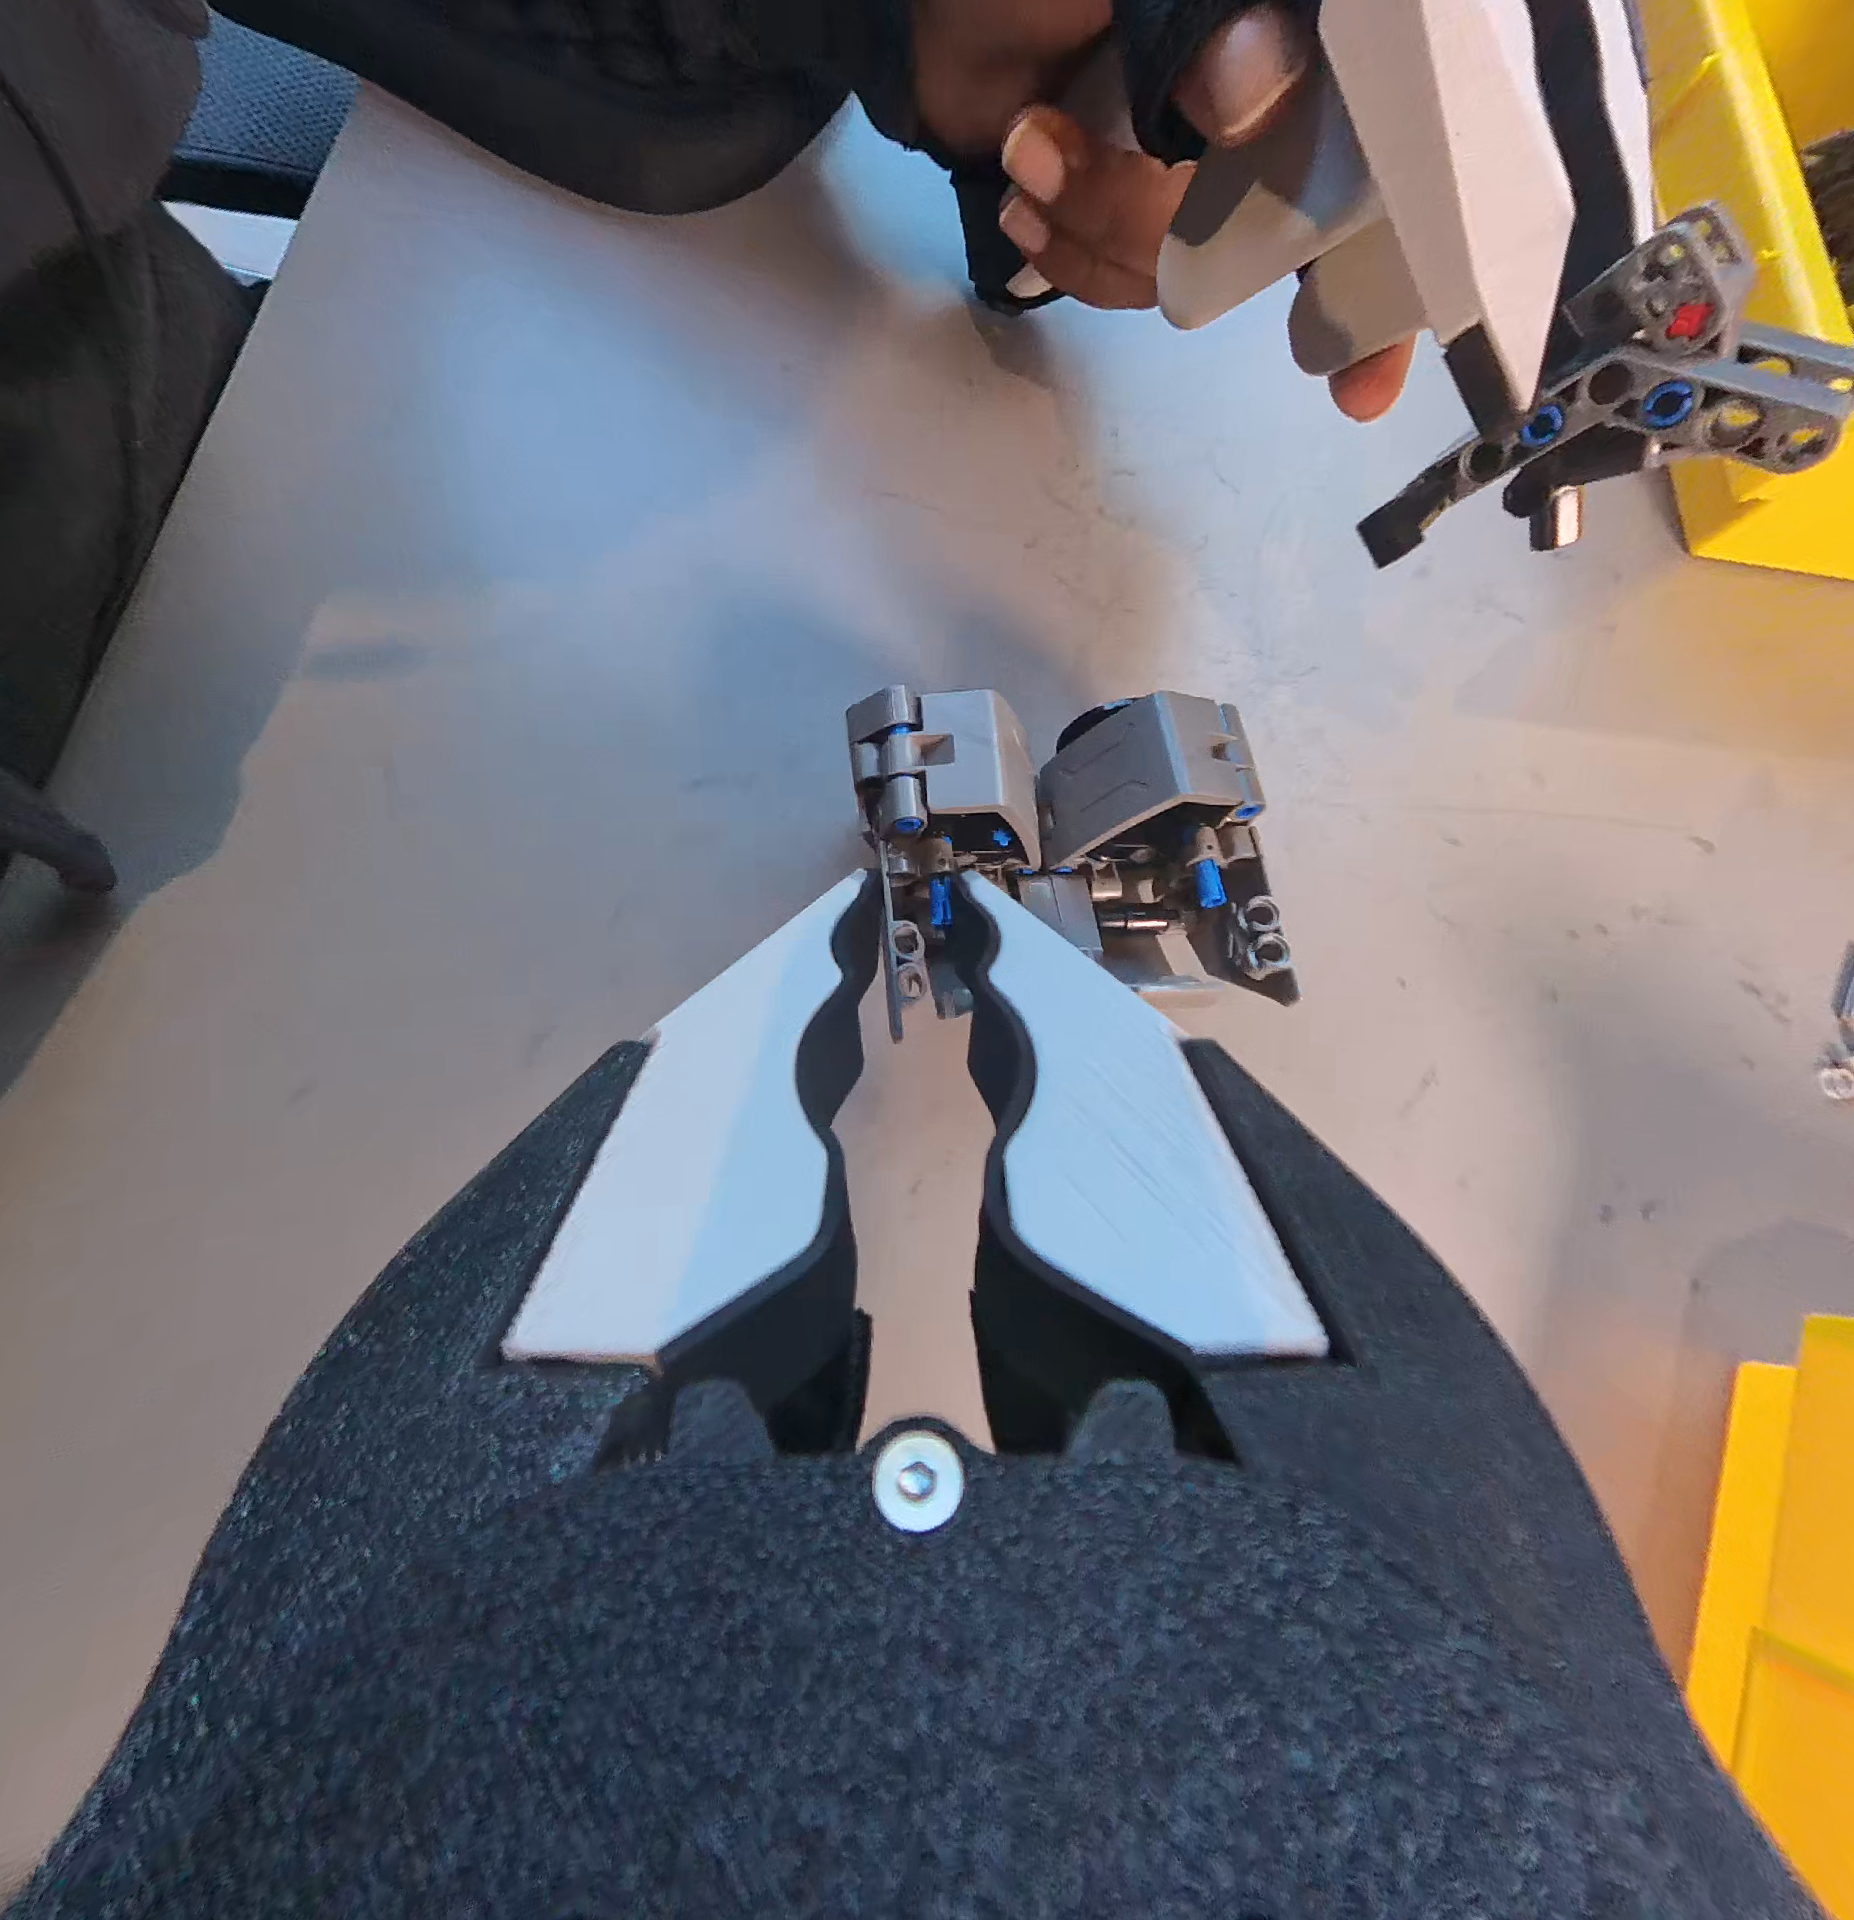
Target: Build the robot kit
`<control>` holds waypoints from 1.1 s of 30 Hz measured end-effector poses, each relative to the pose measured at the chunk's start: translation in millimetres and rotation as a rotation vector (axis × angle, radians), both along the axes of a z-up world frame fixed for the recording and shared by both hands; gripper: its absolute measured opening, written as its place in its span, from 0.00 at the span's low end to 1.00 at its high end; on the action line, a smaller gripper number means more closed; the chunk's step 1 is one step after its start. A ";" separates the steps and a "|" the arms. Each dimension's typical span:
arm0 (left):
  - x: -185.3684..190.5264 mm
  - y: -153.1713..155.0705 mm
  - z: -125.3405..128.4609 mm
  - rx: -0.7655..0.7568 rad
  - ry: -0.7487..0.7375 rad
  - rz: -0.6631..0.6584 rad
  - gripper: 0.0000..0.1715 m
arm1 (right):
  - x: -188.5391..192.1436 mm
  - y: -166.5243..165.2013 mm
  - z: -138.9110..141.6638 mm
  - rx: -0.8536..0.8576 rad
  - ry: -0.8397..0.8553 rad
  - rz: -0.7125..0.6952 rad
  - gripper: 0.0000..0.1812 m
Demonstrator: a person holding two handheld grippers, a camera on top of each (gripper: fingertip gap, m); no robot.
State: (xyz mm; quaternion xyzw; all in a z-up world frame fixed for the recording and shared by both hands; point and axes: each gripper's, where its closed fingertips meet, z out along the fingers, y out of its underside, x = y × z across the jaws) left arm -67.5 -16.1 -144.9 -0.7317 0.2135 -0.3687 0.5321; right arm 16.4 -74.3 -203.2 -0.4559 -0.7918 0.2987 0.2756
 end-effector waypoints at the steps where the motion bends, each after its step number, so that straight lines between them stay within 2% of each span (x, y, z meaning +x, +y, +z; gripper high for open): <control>1: 0.8 -0.6 0.7 0.001 -0.004 -0.005 0.14 | -2.6 0.9 -0.1 0.003 0.007 -0.002 0.07; 8: 7.8 -4.8 1.3 0.006 -0.010 -0.040 0.14 | -16.2 -3.8 4.7 -0.023 0.076 0.011 0.06; 11: 11.7 -6.9 0.8 0.005 -0.014 -0.061 0.14 | -19.8 -4.4 8.6 -0.018 0.102 0.009 0.01; 12: 12.9 -7.5 0.5 0.006 -0.013 -0.066 0.14 | -19.9 -3.7 9.0 -0.015 0.105 0.006 0.01; 14: 15.2 -9.0 -0.2 0.006 -0.008 -0.078 0.14 | -16.8 -5.7 11.9 -0.044 0.104 0.013 0.10; 17: 18.7 -12.0 0.5 0.014 -0.005 -0.101 0.14 | -13.1 -1.2 34.0 -0.113 0.185 -0.005 0.11; 20: 28.2 -21.4 2.6 0.034 -0.001 -0.179 0.14 | -11.3 20.8 65.4 -0.168 0.307 -0.085 0.12; 22: 39.3 -32.1 4.4 0.072 0.026 -0.263 0.14 | -7.5 31.6 74.1 -0.186 0.329 -0.111 0.14; 25: 59.0 -45.6 12.4 0.114 0.038 -0.399 0.14 | -6.4 30.0 68.9 -0.226 0.299 -0.090 0.21; 27: 70.6 -45.2 18.2 0.130 0.038 -0.443 0.14 | -9.1 17.9 62.5 -0.280 0.270 -0.051 0.26; 30: 84.8 -44.5 23.2 0.146 0.037 -0.497 0.14 | -12.2 7.6 61.4 -0.292 0.283 -0.019 0.26; 33: 86.9 -38.8 30.6 0.154 -0.008 -0.495 0.14 | -9.3 10.2 68.0 -0.330 0.323 -0.026 0.21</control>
